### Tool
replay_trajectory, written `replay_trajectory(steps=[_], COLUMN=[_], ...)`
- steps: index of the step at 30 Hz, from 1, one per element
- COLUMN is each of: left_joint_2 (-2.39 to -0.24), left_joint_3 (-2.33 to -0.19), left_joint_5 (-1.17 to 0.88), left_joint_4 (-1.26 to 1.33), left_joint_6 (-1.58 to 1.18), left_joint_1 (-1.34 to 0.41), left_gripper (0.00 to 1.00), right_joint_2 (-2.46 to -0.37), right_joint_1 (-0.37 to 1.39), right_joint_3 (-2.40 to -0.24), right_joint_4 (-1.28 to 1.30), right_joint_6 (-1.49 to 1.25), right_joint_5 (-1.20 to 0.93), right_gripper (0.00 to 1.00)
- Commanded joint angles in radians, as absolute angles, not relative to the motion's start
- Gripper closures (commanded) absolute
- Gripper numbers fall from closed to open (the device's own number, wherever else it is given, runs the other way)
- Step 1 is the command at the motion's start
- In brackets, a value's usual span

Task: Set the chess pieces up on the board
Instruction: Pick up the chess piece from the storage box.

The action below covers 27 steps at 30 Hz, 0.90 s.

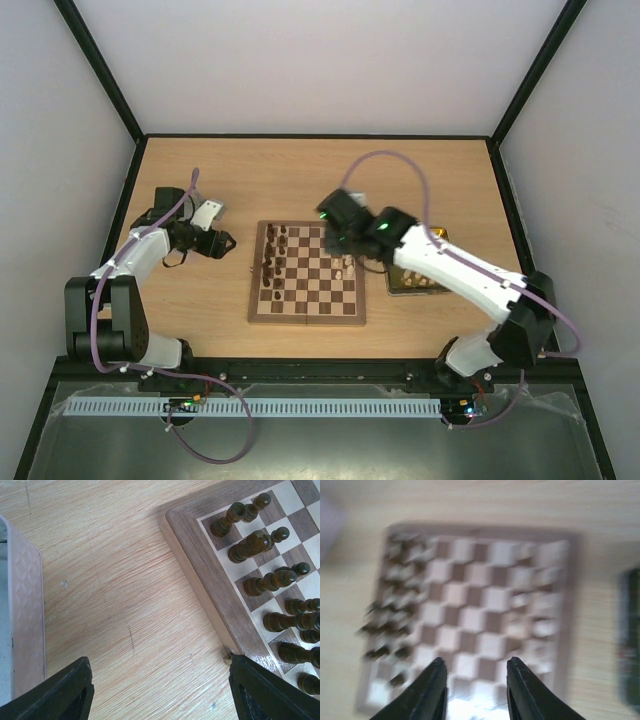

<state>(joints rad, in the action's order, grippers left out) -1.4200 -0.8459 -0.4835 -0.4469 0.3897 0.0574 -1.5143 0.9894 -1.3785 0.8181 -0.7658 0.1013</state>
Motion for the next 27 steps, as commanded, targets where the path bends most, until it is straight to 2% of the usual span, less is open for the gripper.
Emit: replay_trajectory(steps=[1,6,15,27], left_joint_2=[-1.413,-1.415,-1.409,-1.427], left_joint_3=[-0.845,-0.848,-0.847,-0.843], left_joint_5=[-0.516,-0.521,-0.536,-0.569], left_joint_4=[-0.463,-0.470,-0.474,-0.471], left_joint_6=[0.403,0.404,0.411,0.425], left_joint_1=[0.064,0.064,0.064,0.064], left_gripper=[0.25,0.25,0.25,0.25], right_joint_2=[-1.411,-1.453,-1.549,-1.609], right_joint_1=[0.767,0.601,0.385,0.324], right_joint_3=[-1.267,-1.230,-1.200,-1.139], right_joint_4=[0.894,0.898,0.907,0.873], right_joint_6=[-0.693,-0.599,-0.526,-0.532], right_joint_5=[0.101,0.031,-0.114,-0.118], right_gripper=[0.69,0.74,0.77,0.75])
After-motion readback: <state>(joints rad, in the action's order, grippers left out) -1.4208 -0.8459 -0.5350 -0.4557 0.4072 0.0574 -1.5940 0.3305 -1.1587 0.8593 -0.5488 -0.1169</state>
